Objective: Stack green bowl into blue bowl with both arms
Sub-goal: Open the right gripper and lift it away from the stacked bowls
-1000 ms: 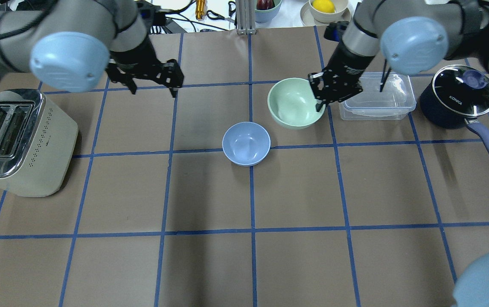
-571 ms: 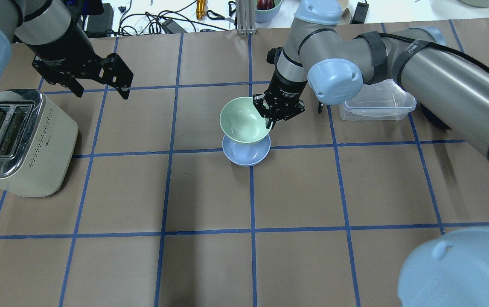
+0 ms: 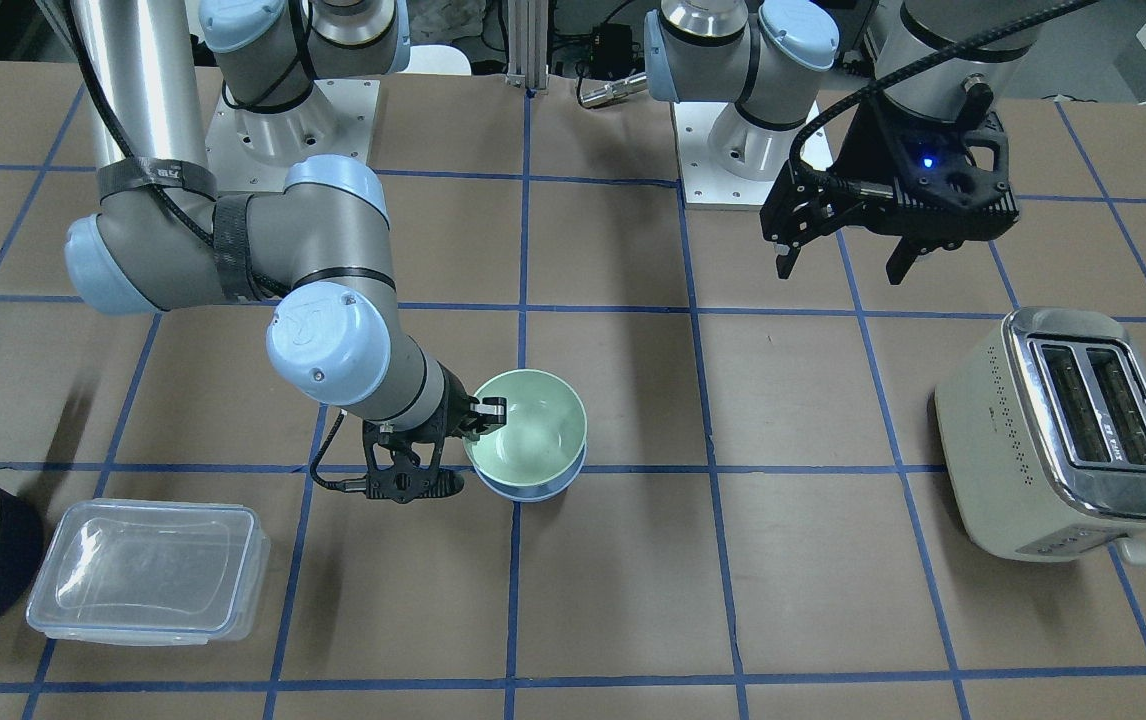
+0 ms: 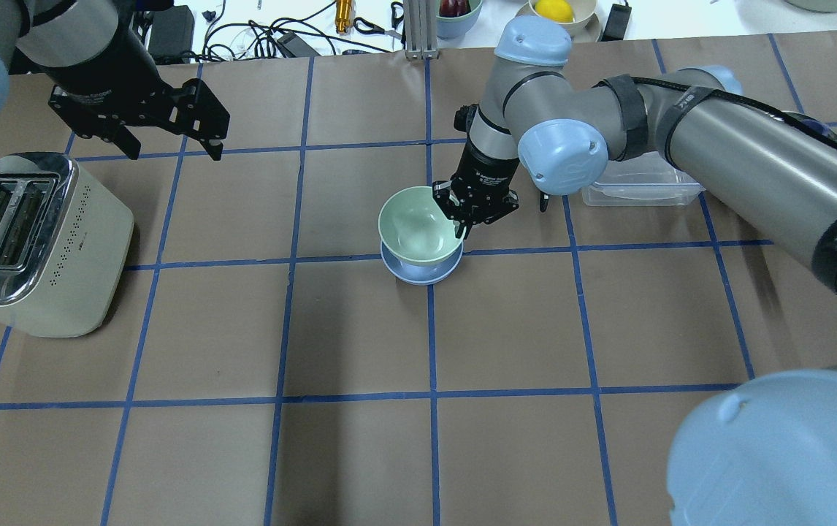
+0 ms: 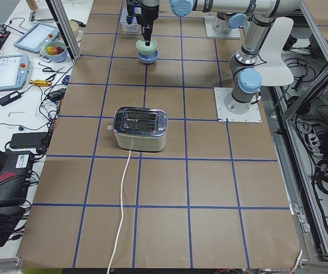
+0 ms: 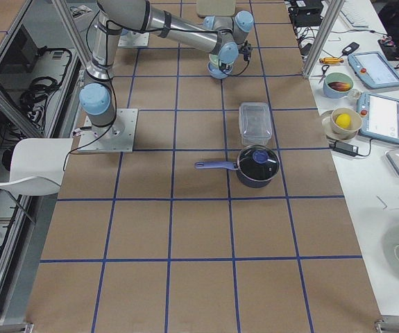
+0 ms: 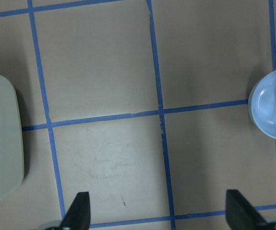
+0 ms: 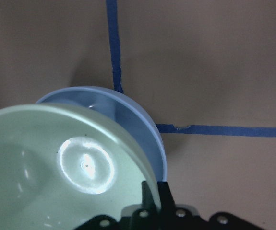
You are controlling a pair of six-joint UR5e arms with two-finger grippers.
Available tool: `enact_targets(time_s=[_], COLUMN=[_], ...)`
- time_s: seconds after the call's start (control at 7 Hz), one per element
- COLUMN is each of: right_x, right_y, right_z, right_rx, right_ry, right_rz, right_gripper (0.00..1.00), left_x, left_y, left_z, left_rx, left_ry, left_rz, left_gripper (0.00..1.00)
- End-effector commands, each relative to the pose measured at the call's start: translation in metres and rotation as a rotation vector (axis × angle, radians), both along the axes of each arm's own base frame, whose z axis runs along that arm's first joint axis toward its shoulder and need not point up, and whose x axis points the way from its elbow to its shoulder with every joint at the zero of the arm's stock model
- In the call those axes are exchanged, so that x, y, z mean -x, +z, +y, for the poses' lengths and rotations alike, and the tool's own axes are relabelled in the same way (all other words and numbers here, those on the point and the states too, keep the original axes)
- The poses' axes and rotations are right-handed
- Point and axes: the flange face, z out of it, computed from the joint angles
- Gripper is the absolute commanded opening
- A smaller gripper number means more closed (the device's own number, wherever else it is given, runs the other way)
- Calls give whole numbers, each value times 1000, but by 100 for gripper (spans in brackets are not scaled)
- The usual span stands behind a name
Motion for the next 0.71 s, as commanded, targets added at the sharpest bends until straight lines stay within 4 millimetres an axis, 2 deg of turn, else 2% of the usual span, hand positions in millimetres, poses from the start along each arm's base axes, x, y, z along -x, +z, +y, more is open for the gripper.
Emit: enact_targets(time_s=[0.0,0.14,0.29,0.43,0.57], right_x=[0,1,5,26,44], right_y=[2,10,20,46,87], right_z=[-6,-10,-14,-13,-4], right_rx=[84,124,147,147,153], right_ry=[-17,-20,-21,-34,-59], right_rz=[-11,0,31,90,97], right_gripper=[93,100,100,100,100], left_x=[2,1,1,1,0], left_y=[0,1,1,3,1], left_z=[0,8,8,4,6], left_rx=[-1,-6,-2,6,3], left_ry=[-13,-64,-96,-96,-93], left_rz=[-3,-13,-17,-7,-16], left_gripper=[100,100,100,100,100])
